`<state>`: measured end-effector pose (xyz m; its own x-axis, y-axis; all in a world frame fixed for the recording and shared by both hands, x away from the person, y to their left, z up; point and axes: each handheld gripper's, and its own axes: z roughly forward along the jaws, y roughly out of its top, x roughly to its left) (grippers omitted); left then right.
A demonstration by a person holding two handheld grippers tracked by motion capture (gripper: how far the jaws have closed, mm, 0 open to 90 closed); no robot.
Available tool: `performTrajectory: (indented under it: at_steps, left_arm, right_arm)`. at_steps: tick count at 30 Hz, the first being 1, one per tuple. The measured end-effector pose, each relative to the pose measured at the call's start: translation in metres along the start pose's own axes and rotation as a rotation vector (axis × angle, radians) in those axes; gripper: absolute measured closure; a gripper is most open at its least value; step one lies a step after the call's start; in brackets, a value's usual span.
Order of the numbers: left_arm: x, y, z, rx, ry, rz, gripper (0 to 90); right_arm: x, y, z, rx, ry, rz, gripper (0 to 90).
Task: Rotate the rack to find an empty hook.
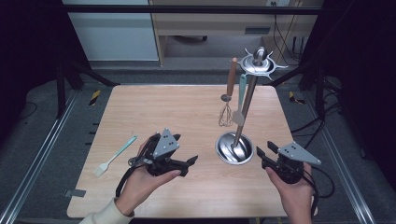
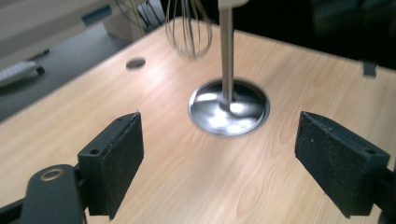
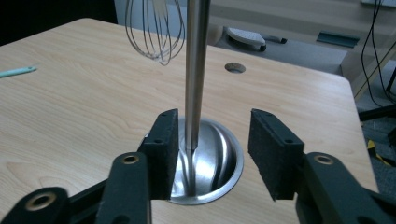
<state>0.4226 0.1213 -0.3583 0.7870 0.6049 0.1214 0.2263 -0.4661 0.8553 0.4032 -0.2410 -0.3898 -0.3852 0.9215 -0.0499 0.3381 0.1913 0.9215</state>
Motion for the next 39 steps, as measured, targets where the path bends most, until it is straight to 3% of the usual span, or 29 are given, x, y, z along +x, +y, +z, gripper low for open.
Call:
performTrajectory:
  at_steps: [3, 11, 20, 26, 32, 36, 39]
  left_arm:
    - [0.004, -0.024, 0.002, 0.035, 0.009, -0.01, 14.6]
    - [0.014, -0.068, 0.001, 0.09, 0.026, -0.033, 13.7]
    - [0.026, -0.112, 0.0, 0.14, 0.065, -0.073, 13.4]
    - [0.035, -0.129, -0.005, 0.157, 0.095, -0.097, 13.2]
    - [0.037, -0.142, -0.009, 0.181, 0.118, -0.063, 12.6]
    - [0.037, -0.149, -0.014, 0.168, 0.118, -0.088, 12.6]
    - [0.036, -0.148, -0.018, 0.158, 0.124, -0.085, 11.5]
  right_arm:
    - [-0.004, 0.012, -0.006, -0.014, 0.0, -0.019, 62.0]
    - [-0.01, 0.041, -0.019, -0.037, 0.018, -0.055, 74.7]
    - [-0.016, 0.076, -0.026, -0.069, 0.055, -0.043, 85.7]
    - [-0.021, 0.098, -0.034, -0.113, 0.057, -0.036, 89.5]
    - [-0.023, 0.113, -0.039, -0.138, 0.059, -0.037, 90.0]
    - [-0.023, 0.12, -0.042, -0.144, 0.062, -0.041, 90.0]
    - [-0.022, 0.126, -0.043, -0.152, 0.063, -0.04, 90.0]
